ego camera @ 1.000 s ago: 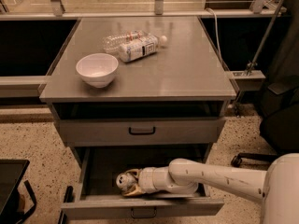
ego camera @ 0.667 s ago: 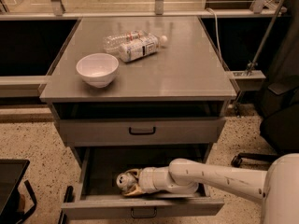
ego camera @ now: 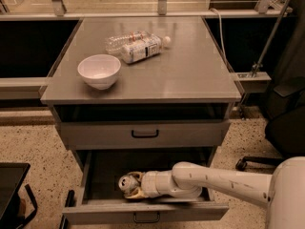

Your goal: Place 7up can into middle drawer

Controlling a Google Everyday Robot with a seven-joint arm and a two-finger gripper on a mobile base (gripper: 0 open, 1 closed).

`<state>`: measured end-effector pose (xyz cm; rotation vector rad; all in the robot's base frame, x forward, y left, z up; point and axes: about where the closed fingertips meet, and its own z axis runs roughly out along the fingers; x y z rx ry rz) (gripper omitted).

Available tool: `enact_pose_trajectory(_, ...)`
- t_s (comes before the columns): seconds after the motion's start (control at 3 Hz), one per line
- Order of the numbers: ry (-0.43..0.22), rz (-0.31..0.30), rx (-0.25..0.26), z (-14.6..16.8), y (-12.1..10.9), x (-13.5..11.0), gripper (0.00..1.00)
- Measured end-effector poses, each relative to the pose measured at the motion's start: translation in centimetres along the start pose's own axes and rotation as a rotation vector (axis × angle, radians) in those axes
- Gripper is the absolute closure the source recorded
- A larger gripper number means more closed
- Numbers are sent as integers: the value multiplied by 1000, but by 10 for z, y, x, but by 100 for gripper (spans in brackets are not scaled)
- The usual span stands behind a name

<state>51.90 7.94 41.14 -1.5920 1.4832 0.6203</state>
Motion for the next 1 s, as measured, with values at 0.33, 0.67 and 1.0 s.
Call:
enact_pose_trajectory(0.33,0,0,0,0,0,0,12)
enact_pose_trajectory(0.67,0,0,0,0,0,0,0)
enact_pose_trajectory(1.0,0,0,0,0,0,0,0)
